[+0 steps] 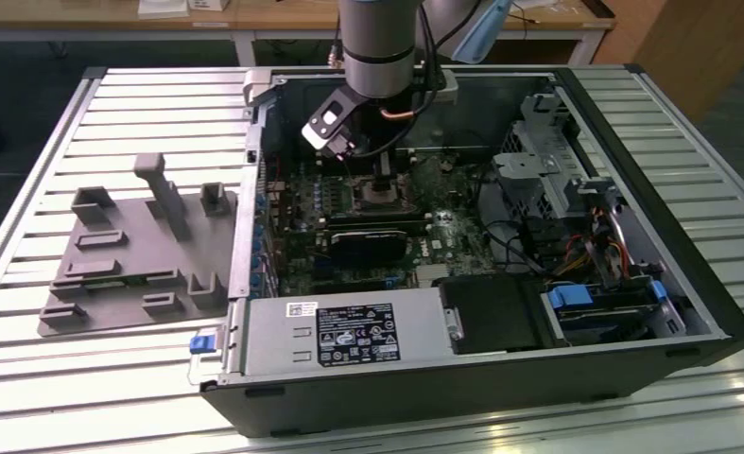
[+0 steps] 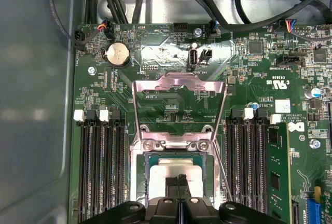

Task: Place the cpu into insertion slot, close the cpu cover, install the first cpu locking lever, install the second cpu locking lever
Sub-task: 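Place the cpu into insertion slot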

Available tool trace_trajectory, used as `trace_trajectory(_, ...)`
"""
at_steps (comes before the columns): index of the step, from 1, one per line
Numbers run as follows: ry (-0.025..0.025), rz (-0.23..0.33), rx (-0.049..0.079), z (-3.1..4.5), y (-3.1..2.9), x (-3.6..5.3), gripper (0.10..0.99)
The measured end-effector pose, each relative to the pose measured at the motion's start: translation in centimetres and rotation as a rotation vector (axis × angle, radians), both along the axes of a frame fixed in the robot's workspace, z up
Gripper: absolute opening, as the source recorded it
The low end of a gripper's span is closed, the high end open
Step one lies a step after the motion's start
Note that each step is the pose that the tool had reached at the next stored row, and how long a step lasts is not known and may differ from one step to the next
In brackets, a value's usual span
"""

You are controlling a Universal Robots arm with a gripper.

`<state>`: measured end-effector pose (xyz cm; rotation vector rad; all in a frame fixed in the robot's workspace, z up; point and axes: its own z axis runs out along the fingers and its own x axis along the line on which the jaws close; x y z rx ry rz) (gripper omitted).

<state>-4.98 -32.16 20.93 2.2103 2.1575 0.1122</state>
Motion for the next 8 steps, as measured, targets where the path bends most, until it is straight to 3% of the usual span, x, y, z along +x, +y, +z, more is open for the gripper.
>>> trace_trajectory(8,-0.0002,0.000,0.000,1.87,0.00,0.00,0.106)
